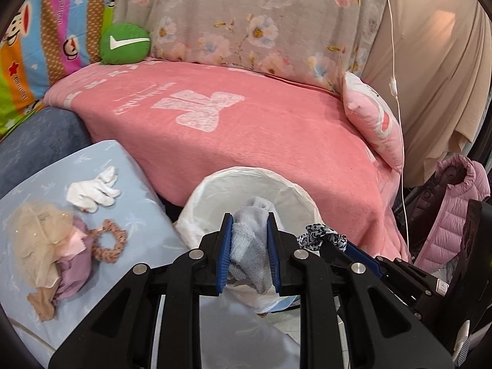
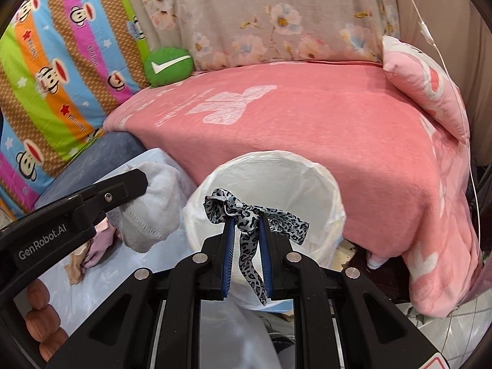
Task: Collect trash
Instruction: 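Carry the sock and scrunchie with both tools over the white trash bin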
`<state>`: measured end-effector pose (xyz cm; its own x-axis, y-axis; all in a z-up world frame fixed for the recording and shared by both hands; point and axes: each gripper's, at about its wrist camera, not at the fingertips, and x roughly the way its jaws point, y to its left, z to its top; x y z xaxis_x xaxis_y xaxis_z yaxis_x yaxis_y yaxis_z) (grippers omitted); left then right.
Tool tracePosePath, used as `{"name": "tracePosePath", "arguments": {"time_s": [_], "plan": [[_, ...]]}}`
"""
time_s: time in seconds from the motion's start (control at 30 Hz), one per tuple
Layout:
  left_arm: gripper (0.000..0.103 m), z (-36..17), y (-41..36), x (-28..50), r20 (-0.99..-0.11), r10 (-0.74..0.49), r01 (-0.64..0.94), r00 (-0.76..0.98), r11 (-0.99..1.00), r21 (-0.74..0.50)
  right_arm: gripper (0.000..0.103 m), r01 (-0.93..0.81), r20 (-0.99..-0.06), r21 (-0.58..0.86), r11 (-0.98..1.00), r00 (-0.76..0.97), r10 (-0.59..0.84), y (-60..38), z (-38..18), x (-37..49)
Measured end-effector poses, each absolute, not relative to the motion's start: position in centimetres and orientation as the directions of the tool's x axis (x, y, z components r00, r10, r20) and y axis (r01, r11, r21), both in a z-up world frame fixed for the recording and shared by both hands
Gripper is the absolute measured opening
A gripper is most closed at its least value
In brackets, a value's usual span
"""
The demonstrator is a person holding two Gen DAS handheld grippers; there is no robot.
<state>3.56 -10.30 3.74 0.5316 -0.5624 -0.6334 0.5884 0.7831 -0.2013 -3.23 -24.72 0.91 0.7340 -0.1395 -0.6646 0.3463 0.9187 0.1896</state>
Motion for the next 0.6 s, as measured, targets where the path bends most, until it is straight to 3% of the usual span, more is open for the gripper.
{"name": "tracePosePath", "arguments": {"time_s": [0.6], "plan": [[0.022,1.8,-14.2,6.2,-0.672,-0.546,0.600,0.501,0.778,-0.185,0.015,0.407,-0.678,0.197,0.892,0.714,-0.176,-29.0,-0.8,-2.0]]}}
